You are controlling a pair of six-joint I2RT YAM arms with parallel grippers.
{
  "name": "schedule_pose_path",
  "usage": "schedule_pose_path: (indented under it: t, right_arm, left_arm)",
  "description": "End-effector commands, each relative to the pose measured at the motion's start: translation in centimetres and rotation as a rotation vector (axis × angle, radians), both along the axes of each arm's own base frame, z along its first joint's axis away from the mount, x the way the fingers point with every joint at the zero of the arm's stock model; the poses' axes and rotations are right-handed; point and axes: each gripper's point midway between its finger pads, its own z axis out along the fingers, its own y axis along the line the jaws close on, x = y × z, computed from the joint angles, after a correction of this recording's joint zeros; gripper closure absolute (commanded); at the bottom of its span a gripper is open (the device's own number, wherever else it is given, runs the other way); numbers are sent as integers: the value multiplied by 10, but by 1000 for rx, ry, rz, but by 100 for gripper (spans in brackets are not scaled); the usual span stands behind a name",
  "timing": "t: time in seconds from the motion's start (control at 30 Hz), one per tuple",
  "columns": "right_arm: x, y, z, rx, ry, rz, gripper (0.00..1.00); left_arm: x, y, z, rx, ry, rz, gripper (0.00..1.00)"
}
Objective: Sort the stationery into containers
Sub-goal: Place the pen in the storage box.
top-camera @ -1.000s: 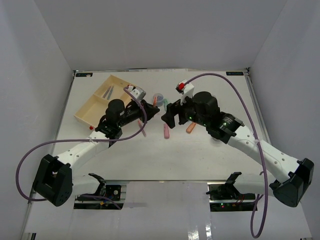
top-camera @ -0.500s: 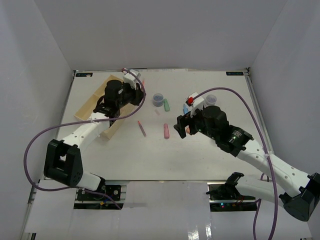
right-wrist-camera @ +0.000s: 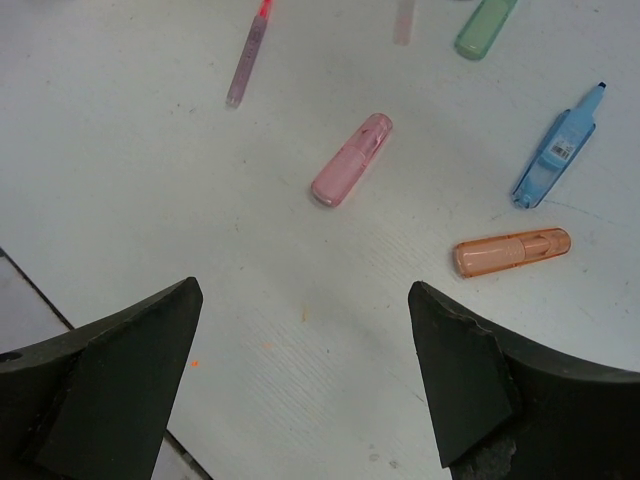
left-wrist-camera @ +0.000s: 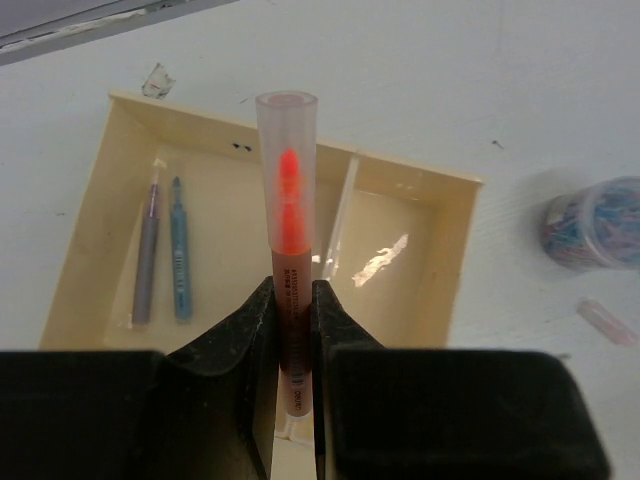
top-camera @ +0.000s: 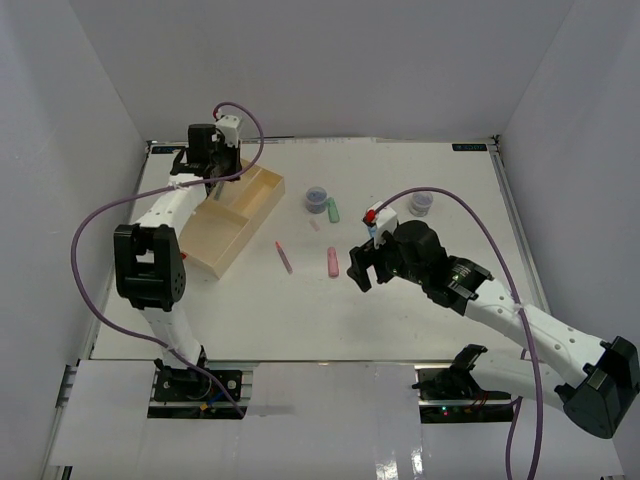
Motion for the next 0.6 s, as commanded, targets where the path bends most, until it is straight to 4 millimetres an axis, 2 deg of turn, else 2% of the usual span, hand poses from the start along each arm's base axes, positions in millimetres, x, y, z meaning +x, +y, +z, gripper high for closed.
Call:
schedule_pose_path:
  t: [0.0,0.07,0.13,0.17,0.27,0.3,0.4,0.57]
  right_arm:
    - [2,9,7,26,-21,40,10]
    - [4,9,5,15,-23,44,10]
    - [4,9,1,4,-18,46,10]
    - [5,9,1,1,-16,45,10]
    - [6,10,-3,-13,-14,50,10]
    - [7,10,-4,-16,-13,49,10]
    - [4,14,-4,-7,0,78,10]
    - [4,14,-7,-14,8,80,10]
  left_arm:
    - [15,23,3,75,0,7,96]
    - [26,29,-8,116,9,1,95]
    - [33,32,-10,129,6,-3,94]
    - [36,37,-22,127,28,1,94]
    - [42,42,-31,124,47,-1,92]
    - [44,43,-41,126,64,0,91]
    - [46,47,-52,136,84,4,84]
    - [49,50,-63,136,104,8,67]
